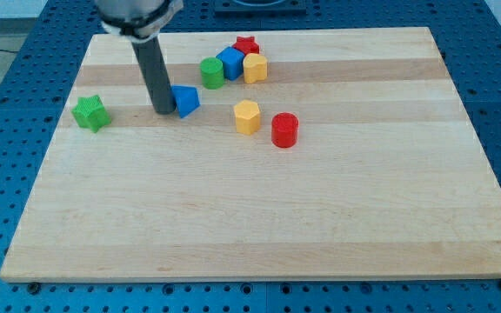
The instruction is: Bring the yellow hexagon and the red circle at the right side of the blue triangle
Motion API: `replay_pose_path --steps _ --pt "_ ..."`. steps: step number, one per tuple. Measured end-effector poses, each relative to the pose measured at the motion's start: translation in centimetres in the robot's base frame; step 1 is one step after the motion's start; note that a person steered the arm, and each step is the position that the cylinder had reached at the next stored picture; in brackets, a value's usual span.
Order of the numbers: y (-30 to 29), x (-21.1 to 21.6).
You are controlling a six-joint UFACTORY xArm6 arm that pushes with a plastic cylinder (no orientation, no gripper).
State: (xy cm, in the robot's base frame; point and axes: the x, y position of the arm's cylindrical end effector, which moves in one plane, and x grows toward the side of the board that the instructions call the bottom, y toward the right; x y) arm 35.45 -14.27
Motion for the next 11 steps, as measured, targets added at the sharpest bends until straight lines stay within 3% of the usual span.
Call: replay_pose_path --steps 1,2,3,6,7,8,9,10,11 --pt "3.8 -2.0" --pt "2.5 4.1" --pt "10.3 7.7" --pt "16.3 0.9" --pt "24.1 4.2" --pt "22.7 10.9" --pt "18.0 8.2" --pt "15.9 2.0" --pt "14.0 -0.8"
